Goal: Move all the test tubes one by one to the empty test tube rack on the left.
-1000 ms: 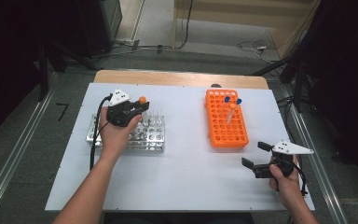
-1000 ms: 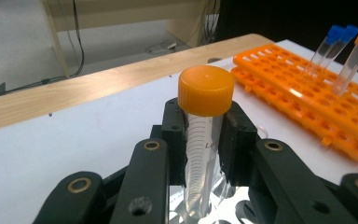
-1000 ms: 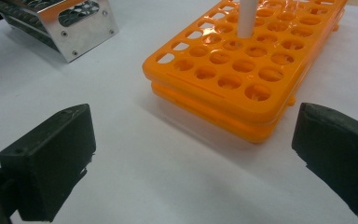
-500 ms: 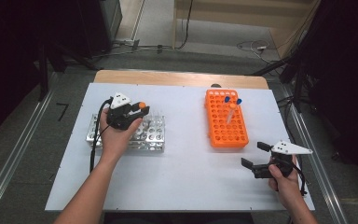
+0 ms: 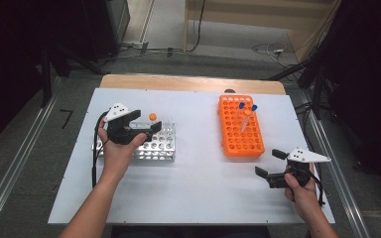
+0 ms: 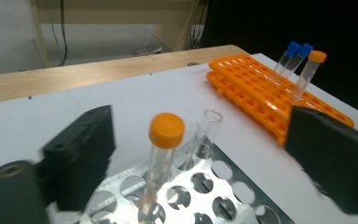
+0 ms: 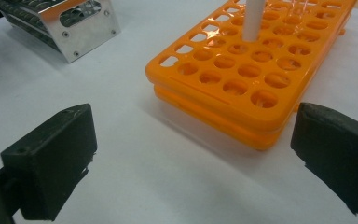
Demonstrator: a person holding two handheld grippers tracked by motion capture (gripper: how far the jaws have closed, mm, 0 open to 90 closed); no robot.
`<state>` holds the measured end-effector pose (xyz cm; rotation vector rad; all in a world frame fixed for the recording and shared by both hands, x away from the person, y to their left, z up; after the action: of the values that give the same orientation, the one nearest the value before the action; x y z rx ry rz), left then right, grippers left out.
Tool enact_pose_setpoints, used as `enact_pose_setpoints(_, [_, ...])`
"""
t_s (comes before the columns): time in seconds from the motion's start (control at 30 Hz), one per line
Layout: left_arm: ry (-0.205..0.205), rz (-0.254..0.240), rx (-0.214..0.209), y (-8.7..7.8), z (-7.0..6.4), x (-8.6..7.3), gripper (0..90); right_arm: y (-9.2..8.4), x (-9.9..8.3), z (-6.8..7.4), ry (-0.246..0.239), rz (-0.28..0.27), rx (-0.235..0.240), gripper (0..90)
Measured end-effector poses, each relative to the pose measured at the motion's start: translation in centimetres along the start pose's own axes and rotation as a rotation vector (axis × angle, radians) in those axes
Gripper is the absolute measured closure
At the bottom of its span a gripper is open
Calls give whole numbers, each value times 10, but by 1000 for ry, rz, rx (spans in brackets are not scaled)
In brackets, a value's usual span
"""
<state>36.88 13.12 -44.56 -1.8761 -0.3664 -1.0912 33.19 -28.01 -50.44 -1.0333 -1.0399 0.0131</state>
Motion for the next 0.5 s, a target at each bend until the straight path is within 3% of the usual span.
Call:
enact_pose_setpoints(0.23, [43,-10,-46,-13,-27,-18,0,3,8,8,-18,7,29,0])
enact_pose_setpoints(0.5, [38,-32,-89,-26,-47,-40,0,8,27,13,-28,-4,53,0])
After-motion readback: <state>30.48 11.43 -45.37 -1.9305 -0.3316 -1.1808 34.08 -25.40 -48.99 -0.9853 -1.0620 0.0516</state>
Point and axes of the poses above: each handheld gripper's, and its own axes: y roughly forward along the jaws, x roughly out of its top, z roughly to its left, the point moved 7 cm from there along y, roughly forward along the jaws, and after that the axes turned 15 degrees about z, right-handed, at the moved point
